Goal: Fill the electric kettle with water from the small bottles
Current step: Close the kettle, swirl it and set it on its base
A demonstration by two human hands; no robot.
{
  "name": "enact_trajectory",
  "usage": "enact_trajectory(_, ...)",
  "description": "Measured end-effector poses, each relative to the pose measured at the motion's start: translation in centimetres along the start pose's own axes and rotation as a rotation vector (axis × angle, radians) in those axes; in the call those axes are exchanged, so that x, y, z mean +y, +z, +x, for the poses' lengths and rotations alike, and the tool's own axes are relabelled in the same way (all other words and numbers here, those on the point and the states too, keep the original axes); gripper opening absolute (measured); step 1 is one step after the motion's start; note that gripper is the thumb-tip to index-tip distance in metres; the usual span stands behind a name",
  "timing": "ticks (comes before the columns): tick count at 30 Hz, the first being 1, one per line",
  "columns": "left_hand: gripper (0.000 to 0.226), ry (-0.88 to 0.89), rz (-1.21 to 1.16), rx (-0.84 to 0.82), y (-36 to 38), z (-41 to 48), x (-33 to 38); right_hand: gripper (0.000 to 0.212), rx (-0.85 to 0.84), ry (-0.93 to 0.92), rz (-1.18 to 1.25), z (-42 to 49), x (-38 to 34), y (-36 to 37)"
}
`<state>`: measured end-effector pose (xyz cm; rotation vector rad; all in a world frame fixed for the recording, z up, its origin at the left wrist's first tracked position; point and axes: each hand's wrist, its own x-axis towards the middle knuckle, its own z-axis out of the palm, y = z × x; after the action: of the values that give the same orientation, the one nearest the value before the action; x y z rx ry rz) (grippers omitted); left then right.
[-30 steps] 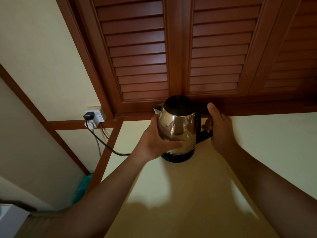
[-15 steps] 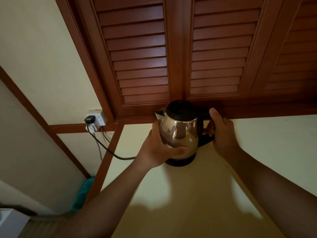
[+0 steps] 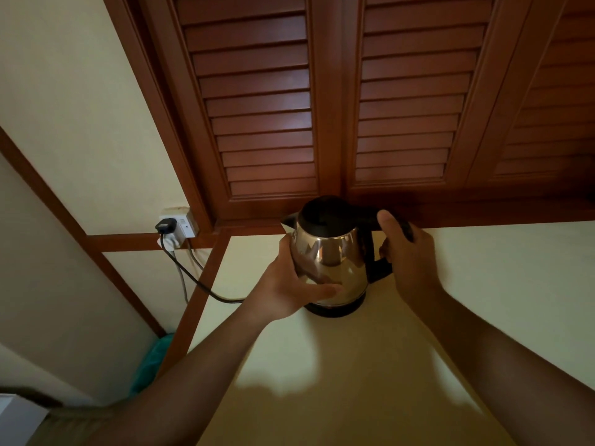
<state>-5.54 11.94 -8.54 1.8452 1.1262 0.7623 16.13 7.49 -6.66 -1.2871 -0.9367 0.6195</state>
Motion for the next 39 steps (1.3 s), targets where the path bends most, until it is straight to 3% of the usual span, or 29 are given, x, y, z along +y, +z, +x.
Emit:
enact_trajectory(4,0.097,-0.013,0.048,-0.021,-0.2,0.3,0.0,0.036,0.042,0.017,-0.010,-0.5,0.2,0.1)
enact_trajectory(13,0.086,-0.008,-0.055,-0.015,0.5,0.4,-0.6,0.042,-0.043,0.009,-0.049,-0.1,-0.2,-0.6)
enact_trajectory(15,0.087,0.003,-0.101,-0.033,0.5,0.3,-0.4,0.045,0.014,0.022,-0.065,-0.5,0.0,-0.6)
enact_trajectory(19,0.100,0.034,-0.131,-0.035,-0.4,0.6,-0.6,0.042,0.134,-0.257,-0.206,-2.4,-0.4,-0.8)
enact_trajectory(22,0.091,0.039,-0.115,-0.012,-0.5,0.9,-0.7,0.049,0.062,-0.481,-0.444,-3.2,-1.6,-0.2)
enact_trajectory(26,0.079,0.056,-0.156,0.038,0.2,1.1,-0.8,0.052,-0.019,-0.585,-0.626,-2.3,-2.4,1.4)
enact_trajectory(33,0.086,0.156,-0.278,0.132,1.9,0.3,-0.7,0.055,-0.050,-0.572,-0.903,-0.5,-1.7,2.2)
enact_trajectory(39,0.108,0.123,-0.328,0.172,2.5,0.0,-1.2,0.058,-0.140,-0.463,-0.880,-1.5,-2.5,1.7)
